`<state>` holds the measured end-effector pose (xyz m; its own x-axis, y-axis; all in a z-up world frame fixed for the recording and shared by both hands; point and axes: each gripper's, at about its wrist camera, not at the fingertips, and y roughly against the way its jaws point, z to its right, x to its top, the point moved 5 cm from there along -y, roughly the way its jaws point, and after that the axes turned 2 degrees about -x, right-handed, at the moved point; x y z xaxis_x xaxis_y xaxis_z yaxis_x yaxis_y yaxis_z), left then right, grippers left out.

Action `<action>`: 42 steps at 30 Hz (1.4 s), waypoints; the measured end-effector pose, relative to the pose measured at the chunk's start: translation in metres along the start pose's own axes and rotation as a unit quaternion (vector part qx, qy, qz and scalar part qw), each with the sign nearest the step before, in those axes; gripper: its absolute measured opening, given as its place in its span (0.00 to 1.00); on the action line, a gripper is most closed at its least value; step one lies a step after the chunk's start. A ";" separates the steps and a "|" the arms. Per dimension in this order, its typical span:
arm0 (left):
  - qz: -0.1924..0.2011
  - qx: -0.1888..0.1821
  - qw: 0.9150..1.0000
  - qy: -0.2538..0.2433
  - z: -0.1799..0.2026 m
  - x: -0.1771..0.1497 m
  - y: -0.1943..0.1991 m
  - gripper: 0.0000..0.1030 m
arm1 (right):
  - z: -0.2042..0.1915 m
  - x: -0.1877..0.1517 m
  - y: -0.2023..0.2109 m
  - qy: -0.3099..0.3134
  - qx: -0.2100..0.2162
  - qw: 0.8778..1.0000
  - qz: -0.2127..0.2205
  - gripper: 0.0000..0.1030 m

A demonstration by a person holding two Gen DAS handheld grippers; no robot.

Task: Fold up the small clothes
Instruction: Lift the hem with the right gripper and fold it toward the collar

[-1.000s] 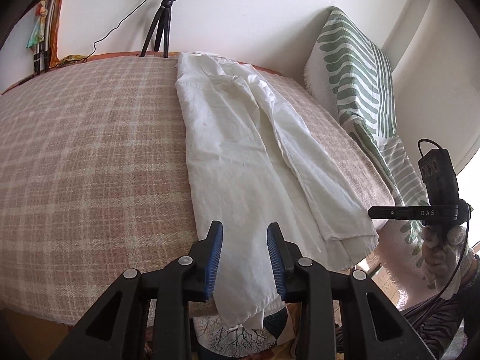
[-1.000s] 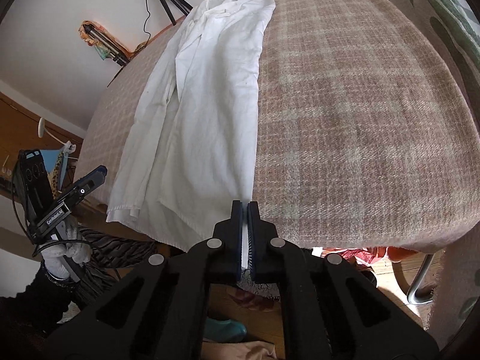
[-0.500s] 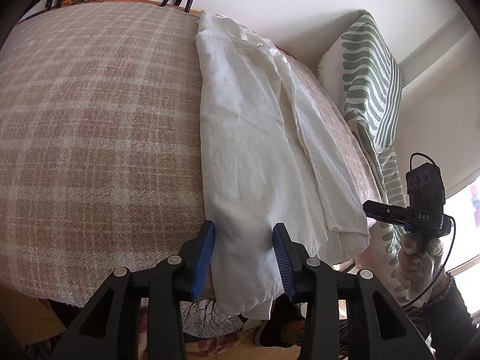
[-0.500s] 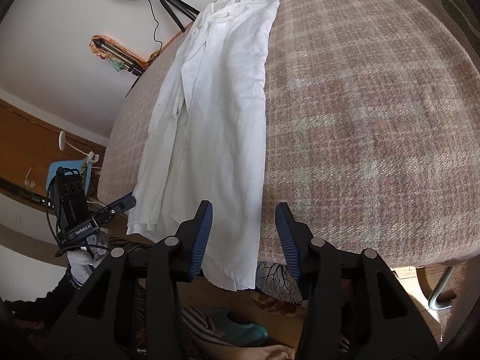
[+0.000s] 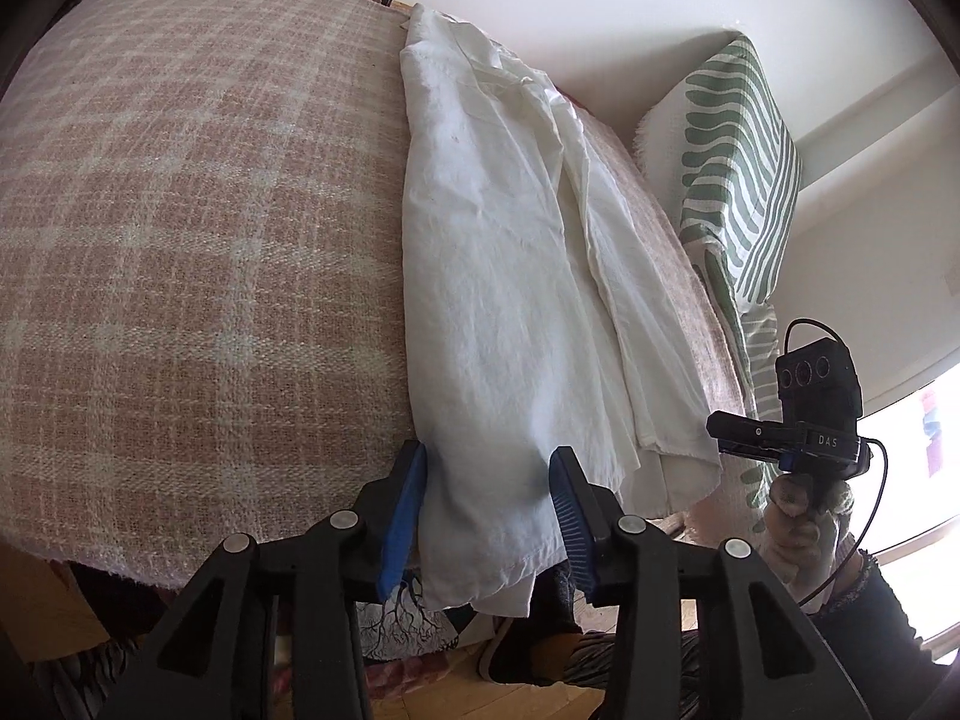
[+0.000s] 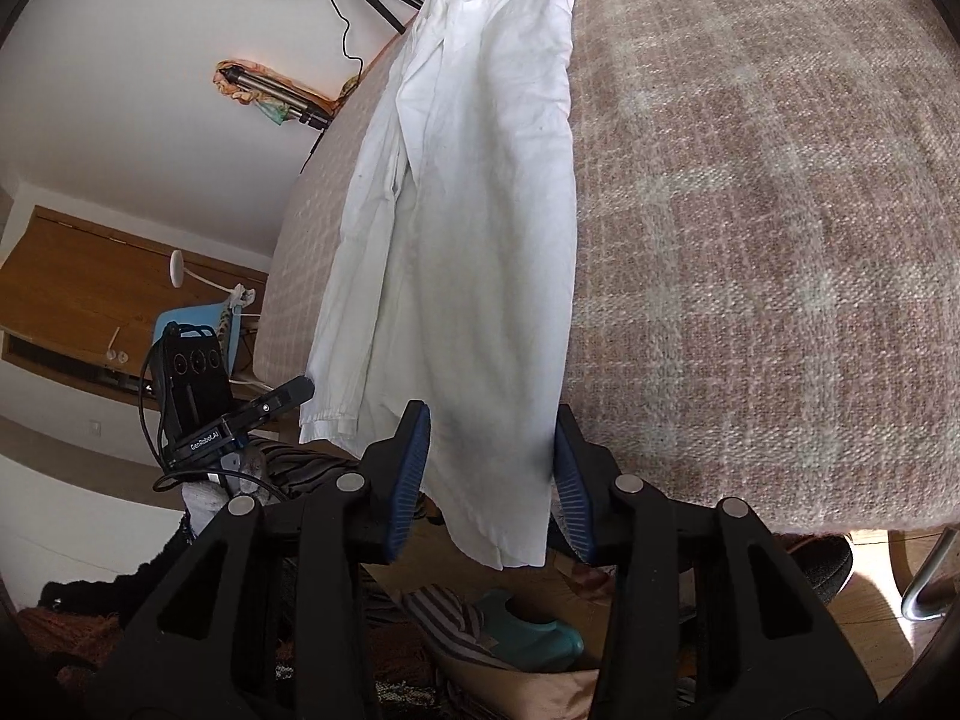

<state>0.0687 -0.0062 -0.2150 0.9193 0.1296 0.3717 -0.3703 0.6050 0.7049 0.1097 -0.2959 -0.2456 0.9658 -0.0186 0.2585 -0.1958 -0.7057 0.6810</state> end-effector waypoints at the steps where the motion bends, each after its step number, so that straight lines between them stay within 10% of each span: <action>1: -0.002 0.003 1.000 -0.004 0.002 0.000 0.000 0.39 | 0.000 0.000 -0.001 -0.003 0.002 1.000 0.001 0.43; 7: -0.005 0.006 1.000 -0.004 0.006 0.002 0.003 0.13 | -0.008 0.002 -0.006 -0.002 -0.011 1.000 0.008 0.12; 27: -0.004 -0.029 0.997 -0.068 0.058 0.114 0.023 0.08 | -0.062 0.088 0.024 -0.036 0.067 0.988 0.131 0.10; 42: -0.005 -0.003 0.999 -0.051 0.027 0.214 -0.029 0.10 | -0.024 0.191 -0.002 -0.105 0.069 0.984 0.124 0.13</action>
<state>0.2725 -0.0172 -0.1391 0.9044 0.0434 0.4244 -0.3603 0.6103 0.7054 0.2904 -0.2811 -0.1816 0.9079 -0.3379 0.2481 -0.4190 -0.7498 0.5121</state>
